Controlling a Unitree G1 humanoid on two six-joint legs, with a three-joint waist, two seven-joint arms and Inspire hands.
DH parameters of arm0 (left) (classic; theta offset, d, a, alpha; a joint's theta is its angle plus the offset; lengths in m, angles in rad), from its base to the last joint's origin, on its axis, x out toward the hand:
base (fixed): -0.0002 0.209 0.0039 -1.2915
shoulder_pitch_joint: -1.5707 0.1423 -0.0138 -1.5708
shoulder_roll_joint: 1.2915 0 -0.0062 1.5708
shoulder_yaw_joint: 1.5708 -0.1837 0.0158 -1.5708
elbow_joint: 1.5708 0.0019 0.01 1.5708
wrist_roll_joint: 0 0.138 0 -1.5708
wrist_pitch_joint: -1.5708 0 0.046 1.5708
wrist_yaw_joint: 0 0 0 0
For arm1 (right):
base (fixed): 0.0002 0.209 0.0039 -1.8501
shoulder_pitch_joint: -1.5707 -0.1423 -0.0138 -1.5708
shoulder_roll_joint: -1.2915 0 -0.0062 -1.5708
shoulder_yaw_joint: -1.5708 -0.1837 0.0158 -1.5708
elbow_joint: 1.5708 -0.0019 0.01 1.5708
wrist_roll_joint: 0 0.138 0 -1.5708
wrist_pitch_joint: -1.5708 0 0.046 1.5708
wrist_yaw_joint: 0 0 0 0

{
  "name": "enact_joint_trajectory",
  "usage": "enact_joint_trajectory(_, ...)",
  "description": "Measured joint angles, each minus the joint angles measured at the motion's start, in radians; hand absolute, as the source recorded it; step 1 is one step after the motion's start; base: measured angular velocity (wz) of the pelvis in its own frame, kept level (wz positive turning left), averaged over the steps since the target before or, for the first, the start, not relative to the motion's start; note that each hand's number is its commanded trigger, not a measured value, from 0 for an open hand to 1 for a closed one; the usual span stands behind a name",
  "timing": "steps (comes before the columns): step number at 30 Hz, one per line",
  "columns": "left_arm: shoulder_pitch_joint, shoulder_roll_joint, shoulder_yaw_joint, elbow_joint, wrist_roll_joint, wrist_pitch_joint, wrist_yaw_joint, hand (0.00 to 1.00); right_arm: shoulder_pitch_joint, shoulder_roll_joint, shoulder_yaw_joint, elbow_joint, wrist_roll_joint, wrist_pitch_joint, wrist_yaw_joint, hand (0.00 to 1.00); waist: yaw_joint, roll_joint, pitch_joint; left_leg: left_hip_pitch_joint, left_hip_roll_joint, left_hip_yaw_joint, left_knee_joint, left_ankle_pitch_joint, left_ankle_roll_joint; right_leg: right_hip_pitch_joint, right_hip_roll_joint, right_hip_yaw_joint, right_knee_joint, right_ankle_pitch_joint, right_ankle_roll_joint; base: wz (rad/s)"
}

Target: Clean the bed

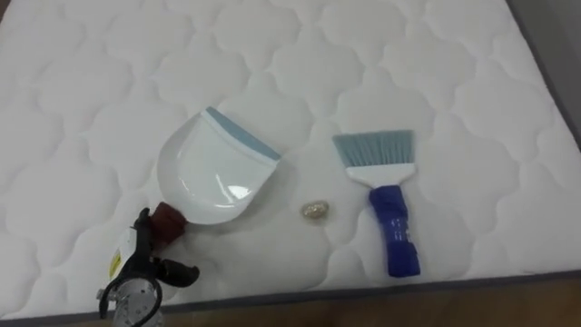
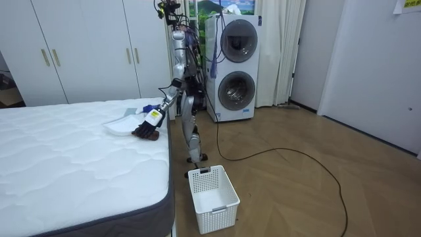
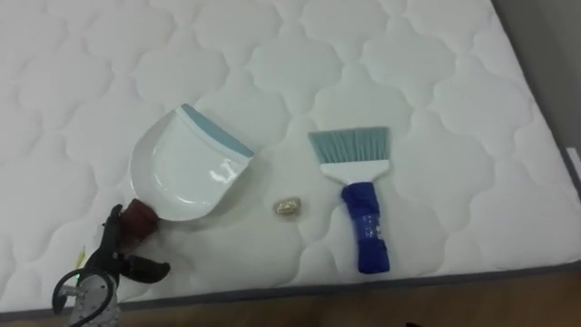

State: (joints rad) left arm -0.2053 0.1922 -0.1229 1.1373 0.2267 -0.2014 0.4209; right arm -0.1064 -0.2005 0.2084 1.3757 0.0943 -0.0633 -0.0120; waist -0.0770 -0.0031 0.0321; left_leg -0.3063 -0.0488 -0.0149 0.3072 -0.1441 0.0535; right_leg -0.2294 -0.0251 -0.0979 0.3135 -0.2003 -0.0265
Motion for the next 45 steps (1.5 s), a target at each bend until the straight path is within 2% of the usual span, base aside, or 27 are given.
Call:
enact_joint_trajectory(5, -0.002, -0.003, 0.0, 0.002, -0.002, 0.001, 0.001, 0.0, -0.002, 0.0, 0.007, -0.002, 0.013, 0.0, -0.001, 0.0, 0.0, -0.001, -0.0001, -0.006, -0.001, 0.004, 0.003, 0.0, 0.0, -0.014, -0.003, 0.001, 0.016, -0.007, -0.001, 0.0)
enact_joint_trajectory(10, -0.042, -0.003, 0.001, 0.016, -0.019, 0.004, 0.012, 0.0, -0.017, 0.001, 0.017, -0.001, 0.016, -0.001, -0.009, 0.0, 0.0, 0.0, 0.0006, -0.057, 0.003, 0.011, 0.038, 0.0, 0.0, -0.061, -0.008, -0.003, 0.049, -0.012, -0.002, 0.04)
enact_joint_trajectory(13, -0.053, -0.003, 0.001, 0.024, -0.019, 0.004, 0.011, 0.0, -0.021, 0.0, 0.026, -0.001, 0.015, -0.001, -0.009, 0.0, 0.0, 0.002, 0.0028, -0.059, 0.003, 0.011, 0.04, -0.001, 0.001, -0.064, -0.007, -0.007, 0.053, -0.012, -0.003, 0.02)
enact_joint_trajectory(15, -0.061, -0.003, 0.001, 0.027, -0.021, 0.004, 0.011, 0.0, -0.021, -0.001, 0.026, -0.006, 0.016, -0.001, -0.012, 0.0, 0.0, 0.006, 0.0075, -0.066, 0.003, 0.011, 0.049, -0.002, 0.002, -0.07, -0.007, -0.007, 0.053, -0.013, -0.003, 0.0)
enact_joint_trajectory(16, -0.064, -0.003, 0.001, 0.028, -0.021, 0.004, 0.011, 0.24, -0.022, -0.001, 0.027, -0.008, 0.016, -0.001, -0.015, 0.0, 0.0, 0.008, 0.0096, -0.068, 0.003, 0.011, 0.051, -0.002, 0.002, -0.071, -0.007, -0.008, 0.053, -0.013, -0.003, 0.0)
enact_joint_trajectory(17, -0.068, -0.003, 0.001, 0.029, -0.021, 0.004, 0.011, 0.59, -0.021, -0.001, 0.028, -0.008, 0.016, -0.001, -0.021, 0.0, -0.001, 0.01, 0.0113, -0.073, 0.004, 0.011, 0.054, -0.003, 0.003, -0.076, -0.008, -0.008, 0.057, -0.014, -0.003, 0.0)
enact_joint_trajectory(18, -0.072, -0.001, 0.001, 0.028, -0.024, 0.004, 0.011, 1.0, -0.022, -0.002, 0.028, -0.011, 0.015, -0.002, -0.022, 0.0, -0.001, 0.01, 0.0112, -0.083, 0.002, 0.012, 0.058, -0.003, 0.003, -0.093, -0.009, -0.005, 0.072, -0.018, -0.002, -0.05)
enact_joint_trajectory(22, -0.097, 0.009, 0.001, 0.028, -0.04, 0.004, 0.028, 1.0, -0.026, -0.005, 0.034, -0.016, 0.015, -0.002, -0.033, 0.0, -0.003, 0.015, 0.014, -0.125, 0.003, 0.015, 0.075, -0.003, 0.003, -0.14, -0.009, 0.001, 0.103, -0.019, -0.003, -0.04)
enact_joint_trajectory(29, -0.153, 0.033, -0.002, 0.031, -0.072, 0.004, 0.048, 1.0, -0.023, -0.008, 0.048, -0.016, 0.024, -0.002, -0.044, 0.0, -0.007, 0.02, 0.0174, -0.136, 0.003, 0.023, 0.08, -0.003, 0.003, -0.156, -0.015, 0.003, 0.116, -0.023, -0.004, 0.0)
enact_joint_trajectory(39, -0.154, 0.034, -0.036, 0.059, -0.083, 0.022, 0.008, 1.0, -0.025, -0.009, 0.055, -0.018, 0.025, -0.002, -0.042, 0.0, -0.01, 0.02, 0.0187, -0.136, 0.003, 0.027, 0.08, -0.003, 0.003, -0.157, -0.016, 0.004, 0.117, -0.023, -0.003, 0.0)
enact_joint_trajectory(45, -0.159, 0.036, -0.037, 0.06, -0.085, 0.015, -0.001, 1.0, -0.025, -0.009, 0.055, -0.021, 0.025, -0.003, -0.041, 0.0, -0.01, 0.02, 0.0187, -0.136, 0.004, 0.029, 0.08, -0.003, 0.004, -0.157, -0.017, 0.004, 0.118, -0.024, -0.003, 0.0)
